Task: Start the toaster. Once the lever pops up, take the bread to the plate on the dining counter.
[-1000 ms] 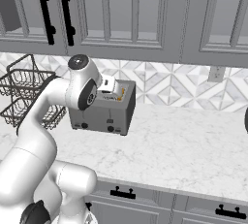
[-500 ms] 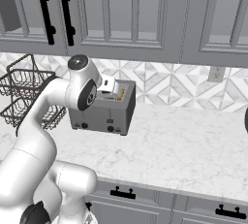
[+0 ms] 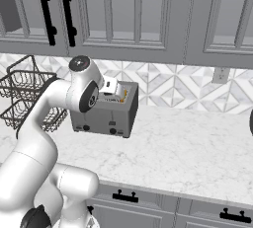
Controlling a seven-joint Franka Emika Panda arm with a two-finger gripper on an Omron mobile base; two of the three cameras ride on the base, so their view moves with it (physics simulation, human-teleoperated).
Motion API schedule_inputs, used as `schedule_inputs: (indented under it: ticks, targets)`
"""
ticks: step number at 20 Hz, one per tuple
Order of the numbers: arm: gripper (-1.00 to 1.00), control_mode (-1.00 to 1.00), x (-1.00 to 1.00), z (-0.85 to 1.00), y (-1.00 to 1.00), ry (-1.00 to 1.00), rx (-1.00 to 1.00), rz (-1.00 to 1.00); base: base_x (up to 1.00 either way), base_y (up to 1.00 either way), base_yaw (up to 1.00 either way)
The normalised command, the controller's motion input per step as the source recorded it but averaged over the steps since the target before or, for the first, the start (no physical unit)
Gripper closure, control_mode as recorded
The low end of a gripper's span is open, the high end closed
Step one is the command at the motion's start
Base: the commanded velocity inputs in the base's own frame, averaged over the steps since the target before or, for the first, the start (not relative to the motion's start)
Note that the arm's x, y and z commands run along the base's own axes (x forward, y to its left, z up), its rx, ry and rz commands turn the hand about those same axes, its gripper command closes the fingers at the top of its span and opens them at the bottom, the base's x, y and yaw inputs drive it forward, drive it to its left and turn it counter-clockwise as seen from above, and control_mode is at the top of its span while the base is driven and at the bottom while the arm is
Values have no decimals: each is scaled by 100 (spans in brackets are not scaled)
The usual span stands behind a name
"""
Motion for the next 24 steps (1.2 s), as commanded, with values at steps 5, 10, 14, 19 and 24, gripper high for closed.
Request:
schedule_inputs:
  ticks: [5,10,14,19,24]
  targets:
    - [-100,-100,0,0,0,0,0,0,0,0,0]
    - [-100,-100,0,0,0,0,0,0,0,0,0]
    - [-100,-100,0,0,0,0,0,0,0,0,0]
    - [-100,-100,0,0,0,0,0,0,0,0,0]
    - [-100,-100,0,0,0,0,0,0,0,0,0]
